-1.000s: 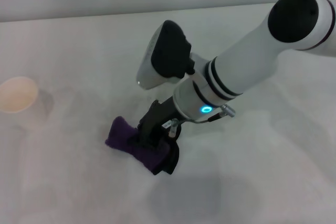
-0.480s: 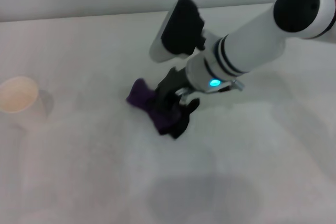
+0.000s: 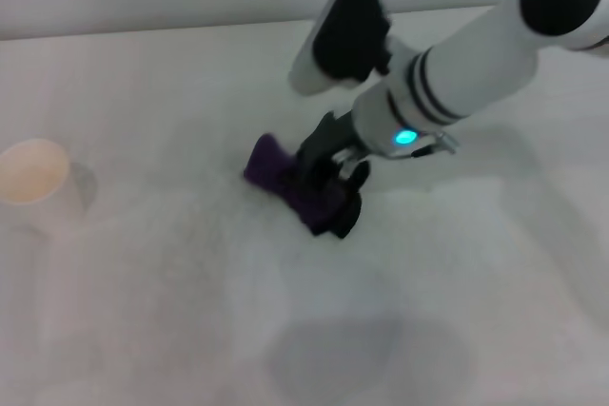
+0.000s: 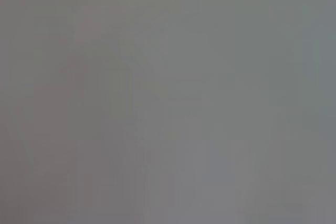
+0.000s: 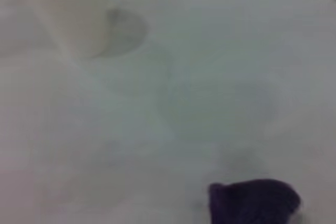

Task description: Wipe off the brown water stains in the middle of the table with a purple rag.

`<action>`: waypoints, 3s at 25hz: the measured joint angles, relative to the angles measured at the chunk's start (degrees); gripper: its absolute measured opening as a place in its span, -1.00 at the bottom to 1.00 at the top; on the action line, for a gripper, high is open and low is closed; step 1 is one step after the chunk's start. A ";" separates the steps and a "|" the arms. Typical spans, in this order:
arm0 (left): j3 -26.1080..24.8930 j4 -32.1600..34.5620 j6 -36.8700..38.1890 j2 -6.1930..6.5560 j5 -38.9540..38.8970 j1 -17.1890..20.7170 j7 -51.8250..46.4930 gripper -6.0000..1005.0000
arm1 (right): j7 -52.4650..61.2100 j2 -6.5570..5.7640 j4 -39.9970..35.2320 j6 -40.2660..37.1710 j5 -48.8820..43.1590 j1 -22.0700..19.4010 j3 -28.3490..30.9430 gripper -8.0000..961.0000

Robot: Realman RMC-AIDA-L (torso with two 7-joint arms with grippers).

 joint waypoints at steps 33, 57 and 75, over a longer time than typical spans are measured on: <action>0.00 0.65 0.01 -0.16 -2.93 -0.51 -2.75 0.72 | 0.06 -1.25 -20.01 17.99 -11.65 -20.30 29.29 -0.73; 0.00 0.53 -0.03 -0.13 -2.97 -1.85 -3.74 0.72 | -16.74 -0.82 -14.29 14.27 8.27 -21.54 41.00 0.19; 0.00 0.03 -1.26 0.01 -3.29 -3.10 -3.78 0.72 | -117.35 0.06 34.43 8.94 77.39 -19.09 57.69 0.82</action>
